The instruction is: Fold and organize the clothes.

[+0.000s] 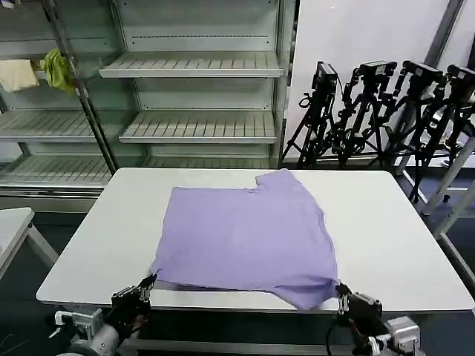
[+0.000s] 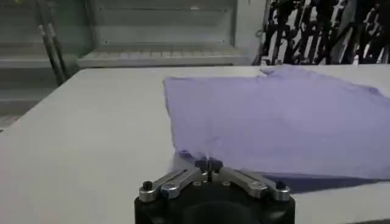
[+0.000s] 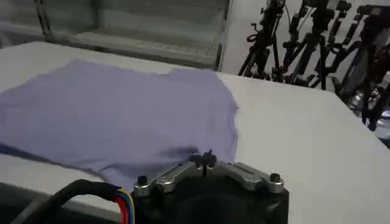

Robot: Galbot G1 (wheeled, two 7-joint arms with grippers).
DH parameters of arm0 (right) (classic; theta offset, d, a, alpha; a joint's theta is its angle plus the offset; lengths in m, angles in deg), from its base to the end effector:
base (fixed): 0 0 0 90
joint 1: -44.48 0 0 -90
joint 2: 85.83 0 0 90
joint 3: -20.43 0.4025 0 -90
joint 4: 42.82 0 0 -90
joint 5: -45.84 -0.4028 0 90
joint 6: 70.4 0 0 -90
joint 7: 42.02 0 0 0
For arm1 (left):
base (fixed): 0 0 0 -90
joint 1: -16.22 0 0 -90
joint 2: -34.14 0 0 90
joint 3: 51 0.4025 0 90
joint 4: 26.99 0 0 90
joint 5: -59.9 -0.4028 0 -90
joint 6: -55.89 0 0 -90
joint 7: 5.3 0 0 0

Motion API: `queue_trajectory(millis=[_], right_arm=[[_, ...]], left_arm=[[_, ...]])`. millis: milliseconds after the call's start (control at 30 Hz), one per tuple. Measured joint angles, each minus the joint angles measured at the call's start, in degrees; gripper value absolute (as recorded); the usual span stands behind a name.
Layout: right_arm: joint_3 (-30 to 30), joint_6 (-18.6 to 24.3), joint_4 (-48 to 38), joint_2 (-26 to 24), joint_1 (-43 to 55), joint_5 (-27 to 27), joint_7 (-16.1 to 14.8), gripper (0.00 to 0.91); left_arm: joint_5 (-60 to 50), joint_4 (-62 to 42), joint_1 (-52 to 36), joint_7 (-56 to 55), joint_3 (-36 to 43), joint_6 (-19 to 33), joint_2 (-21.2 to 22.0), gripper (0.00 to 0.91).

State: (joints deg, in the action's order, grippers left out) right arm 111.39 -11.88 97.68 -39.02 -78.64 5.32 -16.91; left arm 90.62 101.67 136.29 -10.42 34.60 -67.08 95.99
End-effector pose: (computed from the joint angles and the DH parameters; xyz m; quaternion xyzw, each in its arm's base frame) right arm 0.1796 -0.0659 -0.1935 0.0690 -0.9750 0.0659 0.2008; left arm 0.2104 0.0925 -0.2624 -0.0880 -0.9687 -0.0053 0.2322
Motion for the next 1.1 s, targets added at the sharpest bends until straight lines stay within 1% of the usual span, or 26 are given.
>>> queue_trajectory(millis=[367, 633, 1100], right_arm=[[-3.5, 0.3, -8.2, 0.0, 12.2, -2.8, -0.4, 0.0], [-7.2, 0.5, -14.0, 0.2, 20.4, -3.6, -0.9, 0.0], [-13.2, 0.1, -20.1, 1.3, 31.6, -4.2, -0.9, 0.0]], left_arm=[[1.3, -5.8, -8.1, 1.1, 2.4, 0.0, -1.3, 0.01], [1.7, -10.5, -14.1, 1.8, 4.2, 0.0, -2.4, 0.01], [1.9, -16.5, -22.3, 2.3, 7.0, 0.0, -3.0, 0.01]])
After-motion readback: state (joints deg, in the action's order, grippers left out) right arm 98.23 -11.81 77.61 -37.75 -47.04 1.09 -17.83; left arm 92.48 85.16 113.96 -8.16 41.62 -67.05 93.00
